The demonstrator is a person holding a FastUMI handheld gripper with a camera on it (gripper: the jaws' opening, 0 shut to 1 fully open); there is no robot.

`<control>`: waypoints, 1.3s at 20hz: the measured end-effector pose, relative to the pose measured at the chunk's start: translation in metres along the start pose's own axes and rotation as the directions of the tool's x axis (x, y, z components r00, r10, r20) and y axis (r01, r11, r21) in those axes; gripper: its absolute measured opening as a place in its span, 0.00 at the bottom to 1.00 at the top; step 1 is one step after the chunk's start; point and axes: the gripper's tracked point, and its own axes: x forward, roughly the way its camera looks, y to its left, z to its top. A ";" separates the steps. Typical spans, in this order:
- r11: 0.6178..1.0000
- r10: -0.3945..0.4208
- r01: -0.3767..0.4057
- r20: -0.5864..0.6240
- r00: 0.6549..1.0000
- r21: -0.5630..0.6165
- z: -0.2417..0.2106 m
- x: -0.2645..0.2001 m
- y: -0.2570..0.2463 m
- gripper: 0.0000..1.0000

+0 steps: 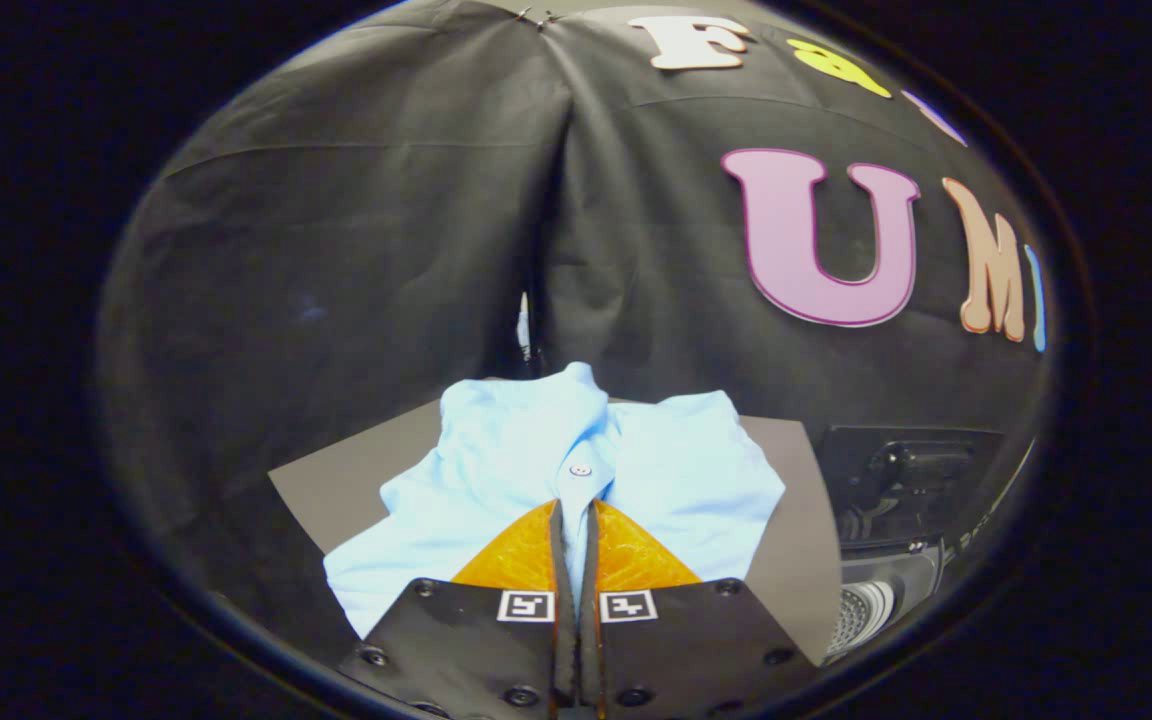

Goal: Put the clothes into the washing machine and then close the washing machine lid.

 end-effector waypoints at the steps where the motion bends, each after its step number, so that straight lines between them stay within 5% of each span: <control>1: 1.000 -0.020 0.020 0.003 1.000 0.015 0.001 -0.005 -0.016 0.02; 6: 0.985 -0.168 0.167 0.023 0.986 0.035 0.003 -0.034 -0.107 0.02; 11: 0.933 -0.359 0.360 0.060 0.931 -0.018 0.000 -0.055 -0.201 0.02; 21: 0.865 -0.500 0.501 -0.090 0.861 -0.014 -0.081 -0.033 -0.301 0.02; 24: 0.859 -0.509 0.511 -0.096 0.855 -0.004 -0.091 -0.025 -0.313 0.42; 26: 0.861 -0.506 0.508 -0.085 0.858 0.003 -0.087 -0.025 -0.312 0.42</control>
